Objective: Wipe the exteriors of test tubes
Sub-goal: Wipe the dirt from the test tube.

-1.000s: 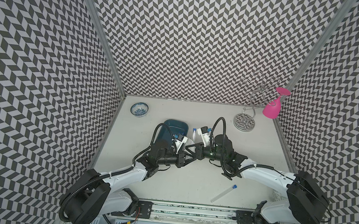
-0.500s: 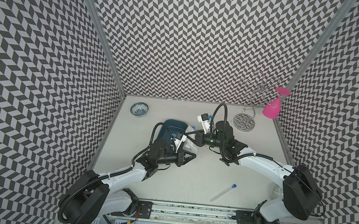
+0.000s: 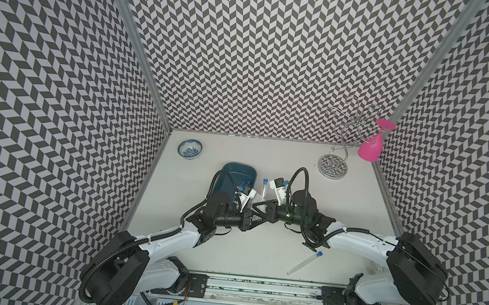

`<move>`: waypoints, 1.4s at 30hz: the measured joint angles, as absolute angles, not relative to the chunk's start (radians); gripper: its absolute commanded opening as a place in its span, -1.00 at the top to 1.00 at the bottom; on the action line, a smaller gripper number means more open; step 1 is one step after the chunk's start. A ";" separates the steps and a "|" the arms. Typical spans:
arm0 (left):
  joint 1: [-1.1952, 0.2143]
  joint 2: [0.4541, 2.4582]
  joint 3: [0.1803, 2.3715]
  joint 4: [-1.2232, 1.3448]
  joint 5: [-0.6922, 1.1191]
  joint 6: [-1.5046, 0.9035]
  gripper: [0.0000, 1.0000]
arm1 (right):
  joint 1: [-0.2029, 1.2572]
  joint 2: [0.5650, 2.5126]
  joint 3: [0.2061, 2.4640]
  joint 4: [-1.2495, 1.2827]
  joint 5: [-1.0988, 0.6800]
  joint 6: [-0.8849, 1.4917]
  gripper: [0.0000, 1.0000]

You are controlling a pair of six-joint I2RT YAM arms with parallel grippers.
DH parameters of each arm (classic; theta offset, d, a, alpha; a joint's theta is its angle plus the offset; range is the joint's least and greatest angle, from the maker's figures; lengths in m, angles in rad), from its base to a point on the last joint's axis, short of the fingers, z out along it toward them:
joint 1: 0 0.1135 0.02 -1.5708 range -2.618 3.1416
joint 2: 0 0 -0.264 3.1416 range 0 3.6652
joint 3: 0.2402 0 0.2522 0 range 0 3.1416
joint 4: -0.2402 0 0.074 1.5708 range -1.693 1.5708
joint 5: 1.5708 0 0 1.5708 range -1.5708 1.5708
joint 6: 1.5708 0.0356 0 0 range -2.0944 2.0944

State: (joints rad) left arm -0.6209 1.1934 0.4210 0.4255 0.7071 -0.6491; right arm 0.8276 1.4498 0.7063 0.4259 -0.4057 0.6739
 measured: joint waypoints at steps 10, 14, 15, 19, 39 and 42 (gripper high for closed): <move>-0.612 1.181 0.427 0.478 0.676 -0.654 0.73 | 0.704 1.547 0.982 0.275 -0.490 0.591 0.58; -0.610 1.163 0.427 0.469 0.670 -0.658 0.73 | 0.703 1.555 0.989 0.293 -0.508 0.595 0.58; -0.610 1.161 0.427 0.464 0.670 -0.659 0.73 | 0.704 1.552 0.979 0.305 -0.507 0.598 0.58; -0.618 1.162 0.427 0.436 0.682 -0.659 0.73 | 0.720 1.507 0.885 0.363 -0.492 0.635 0.58; -0.607 1.179 0.428 0.476 0.696 -0.660 0.73 | 0.794 1.416 0.763 0.358 -0.373 0.675 0.58; -0.607 1.180 0.429 0.483 0.693 -0.668 0.73 | 0.728 1.457 0.852 0.344 -0.430 0.647 0.58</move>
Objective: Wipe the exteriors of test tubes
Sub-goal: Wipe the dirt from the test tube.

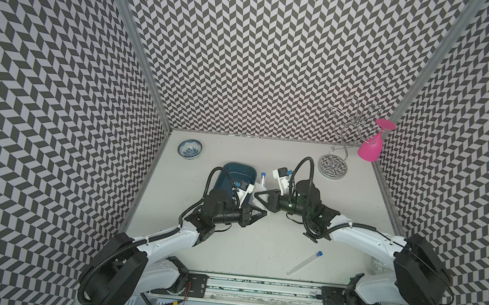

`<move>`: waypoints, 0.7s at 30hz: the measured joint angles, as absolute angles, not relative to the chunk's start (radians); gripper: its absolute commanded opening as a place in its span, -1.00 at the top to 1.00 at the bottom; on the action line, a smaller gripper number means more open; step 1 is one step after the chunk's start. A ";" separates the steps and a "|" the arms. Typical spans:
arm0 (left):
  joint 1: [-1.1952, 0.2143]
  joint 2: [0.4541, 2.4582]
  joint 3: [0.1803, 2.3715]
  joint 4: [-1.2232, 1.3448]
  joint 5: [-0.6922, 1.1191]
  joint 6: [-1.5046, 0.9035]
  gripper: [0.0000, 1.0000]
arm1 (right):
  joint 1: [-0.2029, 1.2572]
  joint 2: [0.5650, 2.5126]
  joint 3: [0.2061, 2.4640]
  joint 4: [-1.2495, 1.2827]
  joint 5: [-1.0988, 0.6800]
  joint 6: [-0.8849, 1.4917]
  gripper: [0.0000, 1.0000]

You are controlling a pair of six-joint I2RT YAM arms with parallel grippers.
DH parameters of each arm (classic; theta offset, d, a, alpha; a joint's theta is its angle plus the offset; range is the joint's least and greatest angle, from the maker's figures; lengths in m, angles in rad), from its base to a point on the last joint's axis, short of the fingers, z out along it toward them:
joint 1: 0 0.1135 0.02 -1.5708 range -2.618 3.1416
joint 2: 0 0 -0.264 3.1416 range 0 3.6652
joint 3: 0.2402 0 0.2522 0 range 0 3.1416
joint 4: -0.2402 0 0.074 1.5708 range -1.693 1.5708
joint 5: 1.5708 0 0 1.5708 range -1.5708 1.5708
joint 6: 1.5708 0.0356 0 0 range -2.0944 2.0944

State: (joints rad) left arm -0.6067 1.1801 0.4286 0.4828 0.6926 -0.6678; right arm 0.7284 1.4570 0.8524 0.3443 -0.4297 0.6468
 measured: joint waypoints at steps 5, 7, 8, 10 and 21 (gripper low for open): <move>-0.599 1.181 0.429 0.487 0.670 -0.675 0.72 | 0.662 1.545 0.989 0.309 -0.527 0.606 0.58; -0.595 1.181 0.429 0.486 0.659 -0.678 0.72 | 0.659 1.571 1.021 0.286 -0.549 0.590 0.58; -0.593 1.181 0.429 0.485 0.655 -0.680 0.72 | 0.657 1.579 1.030 0.281 -0.559 0.586 0.58; -0.593 1.180 0.429 0.482 0.651 -0.680 0.73 | 0.656 1.583 1.030 0.282 -0.568 0.585 0.58; -0.611 1.180 0.427 0.430 0.675 -0.675 0.72 | 0.741 1.479 0.785 0.424 -0.492 0.632 0.55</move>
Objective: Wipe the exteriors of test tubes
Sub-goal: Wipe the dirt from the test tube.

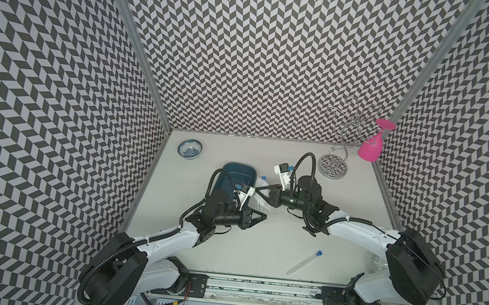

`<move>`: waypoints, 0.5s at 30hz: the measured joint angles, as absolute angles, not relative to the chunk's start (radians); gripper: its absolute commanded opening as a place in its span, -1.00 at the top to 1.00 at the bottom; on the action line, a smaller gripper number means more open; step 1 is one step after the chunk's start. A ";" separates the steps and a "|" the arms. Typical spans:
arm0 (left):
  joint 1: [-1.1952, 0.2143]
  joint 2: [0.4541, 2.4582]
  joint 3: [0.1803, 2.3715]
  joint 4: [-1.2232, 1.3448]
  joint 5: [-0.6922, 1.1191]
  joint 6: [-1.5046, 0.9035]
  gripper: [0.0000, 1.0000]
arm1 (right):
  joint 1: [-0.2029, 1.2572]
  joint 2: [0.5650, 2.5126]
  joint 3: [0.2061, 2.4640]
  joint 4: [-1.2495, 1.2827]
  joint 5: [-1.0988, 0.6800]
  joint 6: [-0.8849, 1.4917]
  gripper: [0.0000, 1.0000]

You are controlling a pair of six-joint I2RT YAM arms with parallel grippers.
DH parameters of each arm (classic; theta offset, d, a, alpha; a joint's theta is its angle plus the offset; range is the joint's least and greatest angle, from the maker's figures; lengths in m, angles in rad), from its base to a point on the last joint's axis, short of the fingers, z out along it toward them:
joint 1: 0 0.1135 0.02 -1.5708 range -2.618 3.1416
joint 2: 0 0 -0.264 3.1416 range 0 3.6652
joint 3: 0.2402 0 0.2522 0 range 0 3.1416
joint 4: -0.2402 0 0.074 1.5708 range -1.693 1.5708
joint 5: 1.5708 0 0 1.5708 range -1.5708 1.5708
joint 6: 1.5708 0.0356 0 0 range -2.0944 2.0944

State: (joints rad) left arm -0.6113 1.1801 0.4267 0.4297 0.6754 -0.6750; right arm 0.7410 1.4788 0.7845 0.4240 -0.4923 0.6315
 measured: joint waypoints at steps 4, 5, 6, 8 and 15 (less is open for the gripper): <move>-0.603 1.184 0.422 0.425 0.680 -0.672 0.72 | 0.785 1.478 0.734 0.421 -0.485 0.645 0.53; -0.604 1.185 0.423 0.430 0.678 -0.672 0.72 | 0.784 1.478 0.735 0.419 -0.484 0.644 0.50; -0.604 1.185 0.423 0.433 0.677 -0.673 0.72 | 0.784 1.478 0.738 0.414 -0.484 0.643 0.47; -0.603 1.185 0.423 0.443 0.677 -0.673 0.72 | 0.784 1.478 0.760 0.376 -0.473 0.631 0.38; -0.601 1.174 0.423 0.502 0.677 -0.674 0.72 | 0.783 1.480 0.879 0.204 -0.408 0.571 0.03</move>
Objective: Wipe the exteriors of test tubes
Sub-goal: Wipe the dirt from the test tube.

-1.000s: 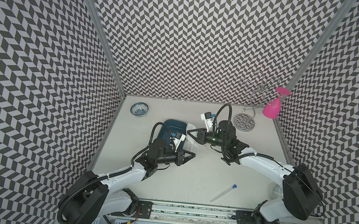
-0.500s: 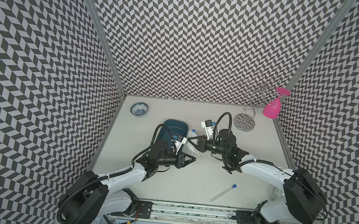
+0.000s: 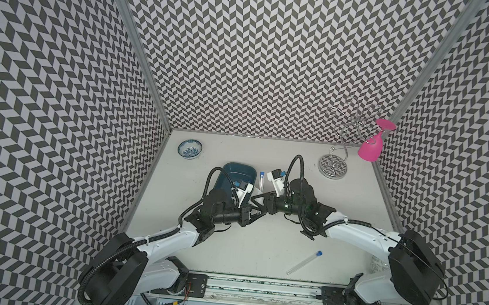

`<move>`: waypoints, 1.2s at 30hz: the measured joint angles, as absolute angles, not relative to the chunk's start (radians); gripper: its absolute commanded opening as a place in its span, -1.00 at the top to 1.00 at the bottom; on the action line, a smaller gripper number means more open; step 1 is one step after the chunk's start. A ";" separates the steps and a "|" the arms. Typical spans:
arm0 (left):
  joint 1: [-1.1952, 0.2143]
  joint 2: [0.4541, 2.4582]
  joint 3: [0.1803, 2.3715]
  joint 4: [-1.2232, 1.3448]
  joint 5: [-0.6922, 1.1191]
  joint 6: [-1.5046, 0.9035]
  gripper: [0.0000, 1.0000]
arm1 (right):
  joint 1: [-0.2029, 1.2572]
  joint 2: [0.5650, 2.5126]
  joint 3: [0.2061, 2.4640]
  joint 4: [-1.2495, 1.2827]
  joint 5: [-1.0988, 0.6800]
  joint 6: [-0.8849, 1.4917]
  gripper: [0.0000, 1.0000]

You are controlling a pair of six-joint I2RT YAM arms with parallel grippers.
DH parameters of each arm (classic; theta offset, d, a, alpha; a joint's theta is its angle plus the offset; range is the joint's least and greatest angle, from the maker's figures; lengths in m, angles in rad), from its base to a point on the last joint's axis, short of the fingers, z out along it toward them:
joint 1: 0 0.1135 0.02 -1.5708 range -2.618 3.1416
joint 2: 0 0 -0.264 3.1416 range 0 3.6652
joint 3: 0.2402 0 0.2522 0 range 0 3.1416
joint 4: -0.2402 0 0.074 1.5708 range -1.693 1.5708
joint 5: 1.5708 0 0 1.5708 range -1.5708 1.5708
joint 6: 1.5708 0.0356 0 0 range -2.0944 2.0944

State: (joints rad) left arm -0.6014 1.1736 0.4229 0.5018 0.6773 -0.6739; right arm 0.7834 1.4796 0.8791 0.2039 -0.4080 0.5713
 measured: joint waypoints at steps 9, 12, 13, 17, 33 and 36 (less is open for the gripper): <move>-0.601 1.151 0.423 0.519 0.678 -0.673 0.72 | 0.780 1.480 1.021 0.054 -0.342 0.516 -0.15; -0.601 1.150 0.423 0.519 0.677 -0.673 0.72 | 0.780 1.480 1.045 0.025 -0.336 0.500 -0.17; -0.601 1.150 0.423 0.519 0.677 -0.673 0.72 | 0.780 1.480 1.048 0.016 -0.335 0.495 -0.18; -0.601 1.150 0.423 0.519 0.677 -0.674 0.72 | 0.780 1.478 1.058 -0.036 -0.325 0.478 -0.21; -0.601 1.150 0.423 0.518 0.674 -0.673 0.72 | 0.776 1.308 1.058 -0.099 -0.262 0.463 -0.28; -0.601 1.150 0.423 0.518 0.674 -0.672 0.72 | 0.776 1.275 1.019 -0.057 -0.289 0.492 -0.23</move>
State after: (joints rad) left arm -0.6014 1.1496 0.4229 0.5182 0.6743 -0.6720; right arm 0.7757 1.2747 1.0195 -0.0570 -0.2886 0.4919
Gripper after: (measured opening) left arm 0.149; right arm 0.632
